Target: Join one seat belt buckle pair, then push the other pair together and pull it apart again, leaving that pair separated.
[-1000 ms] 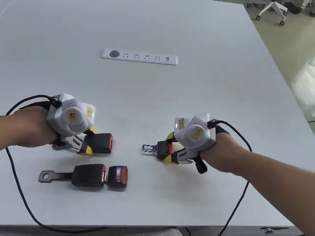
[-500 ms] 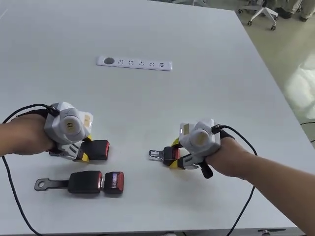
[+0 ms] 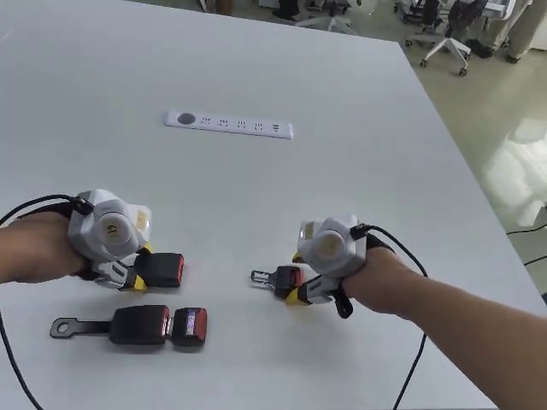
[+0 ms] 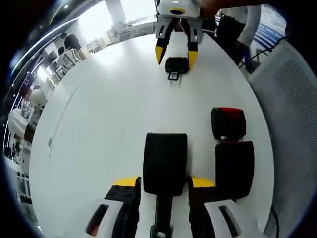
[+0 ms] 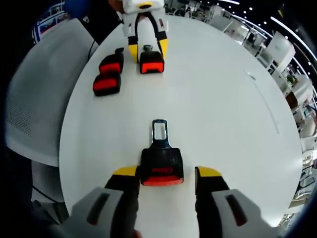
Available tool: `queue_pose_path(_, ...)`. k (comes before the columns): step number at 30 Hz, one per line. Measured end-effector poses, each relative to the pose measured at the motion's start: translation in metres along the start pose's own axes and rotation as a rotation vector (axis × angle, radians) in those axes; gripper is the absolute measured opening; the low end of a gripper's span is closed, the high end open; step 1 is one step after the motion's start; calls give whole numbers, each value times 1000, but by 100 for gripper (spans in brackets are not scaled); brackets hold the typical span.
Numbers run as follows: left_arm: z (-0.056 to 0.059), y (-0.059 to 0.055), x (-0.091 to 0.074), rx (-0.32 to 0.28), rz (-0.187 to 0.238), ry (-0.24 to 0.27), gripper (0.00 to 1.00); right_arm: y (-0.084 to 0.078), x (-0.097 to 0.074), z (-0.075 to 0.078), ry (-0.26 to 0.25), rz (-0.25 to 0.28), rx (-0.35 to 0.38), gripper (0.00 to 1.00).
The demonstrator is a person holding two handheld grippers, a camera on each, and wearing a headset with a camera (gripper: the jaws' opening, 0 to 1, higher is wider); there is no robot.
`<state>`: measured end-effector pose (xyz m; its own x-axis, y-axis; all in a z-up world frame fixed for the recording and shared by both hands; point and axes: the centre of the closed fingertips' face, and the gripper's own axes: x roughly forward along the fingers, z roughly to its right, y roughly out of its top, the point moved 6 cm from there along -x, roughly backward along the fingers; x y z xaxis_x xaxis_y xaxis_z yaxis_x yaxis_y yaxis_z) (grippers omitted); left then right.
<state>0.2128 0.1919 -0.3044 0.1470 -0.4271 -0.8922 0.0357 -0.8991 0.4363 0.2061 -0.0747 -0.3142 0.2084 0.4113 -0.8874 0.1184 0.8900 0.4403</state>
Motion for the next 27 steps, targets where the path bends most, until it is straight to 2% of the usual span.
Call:
queue_pose_path(2, 2, -1, -4, -8, 14, 16, 43, 5, -5, -1, -28, 40, 23, 48)
queue_pose_path(4, 4, -2, -11, -55, 46, 36, 45, 11, -10, -4, -52, 101, 71, 52)
queue_pose_path(5, 5, -2, -16, -85, 78, 50, 45, 14, -13, -6, -68, 144, 93, 57)
queue_pose_path(6, 5, -1, -20, -100, 93, 61, 46, 15, -15, -7, -82, 157, 82, 61)
queue_pose_path(8, 7, 0, -32, -148, 128, 98, 48, 14, -19, -14, -84, 144, 68, 64)
queue_pose_path(13, 19, -4, -59, -178, 167, 158, 58, 21, -37, -35, -112, 216, 101, 65)
queue_pose_path(15, 27, -10, -73, -220, 186, 194, 62, 22, -44, -42, -125, 229, 121, 68)
queue_pose_path(17, 34, -16, -80, -258, 190, 208, 66, 22, -49, -48, -133, 243, 132, 69)
queue_pose_path(20, 48, -32, -92, -312, 195, 228, 70, 19, -58, -57, -143, 260, 162, 72)
queue_pose_path(27, 67, -62, -116, -408, 184, 278, 80, 9, -72, -64, -170, 284, 223, 79)
